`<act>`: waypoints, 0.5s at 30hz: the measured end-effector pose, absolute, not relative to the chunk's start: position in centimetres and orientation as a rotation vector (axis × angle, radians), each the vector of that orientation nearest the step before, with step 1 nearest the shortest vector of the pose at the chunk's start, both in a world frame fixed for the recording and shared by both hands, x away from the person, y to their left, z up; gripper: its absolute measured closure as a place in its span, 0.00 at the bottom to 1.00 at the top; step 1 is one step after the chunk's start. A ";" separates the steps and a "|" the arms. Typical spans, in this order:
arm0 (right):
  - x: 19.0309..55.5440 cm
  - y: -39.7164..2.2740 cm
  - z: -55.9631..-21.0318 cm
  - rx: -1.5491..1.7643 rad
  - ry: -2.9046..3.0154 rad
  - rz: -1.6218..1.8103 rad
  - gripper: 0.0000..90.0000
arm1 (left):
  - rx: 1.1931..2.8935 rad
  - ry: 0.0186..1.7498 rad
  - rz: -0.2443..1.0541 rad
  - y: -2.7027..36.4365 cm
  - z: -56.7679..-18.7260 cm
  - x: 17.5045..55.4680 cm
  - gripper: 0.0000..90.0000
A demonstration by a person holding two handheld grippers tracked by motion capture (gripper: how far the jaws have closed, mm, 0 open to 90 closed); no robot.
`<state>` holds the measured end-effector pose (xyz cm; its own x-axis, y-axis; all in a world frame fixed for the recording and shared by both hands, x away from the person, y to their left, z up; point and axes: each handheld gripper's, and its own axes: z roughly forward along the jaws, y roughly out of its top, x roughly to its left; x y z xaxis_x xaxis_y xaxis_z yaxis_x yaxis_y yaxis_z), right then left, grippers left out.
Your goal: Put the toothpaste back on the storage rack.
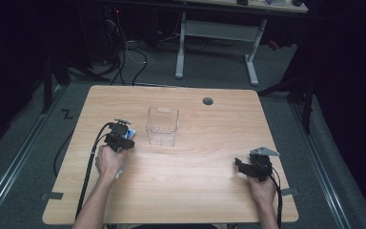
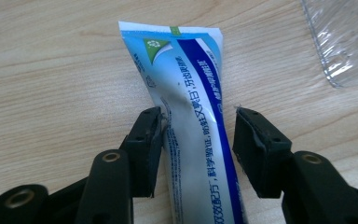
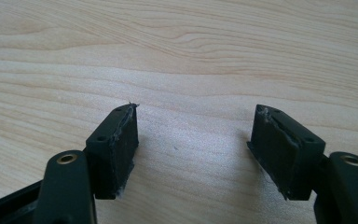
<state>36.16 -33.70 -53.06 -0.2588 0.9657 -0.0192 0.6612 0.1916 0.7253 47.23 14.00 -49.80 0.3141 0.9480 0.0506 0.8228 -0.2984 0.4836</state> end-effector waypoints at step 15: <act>36.2 -33.7 -53.1 1.516 1.994 0.838 0.36 | 2.227 1.629 0.452 14.2 -50.3 47.7 0.65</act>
<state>36.15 -33.69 -53.06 -0.2592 0.9656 -0.0207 0.6612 0.1930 0.7250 47.69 14.20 -50.33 0.2904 0.9555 0.0524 0.8457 -0.2819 0.4531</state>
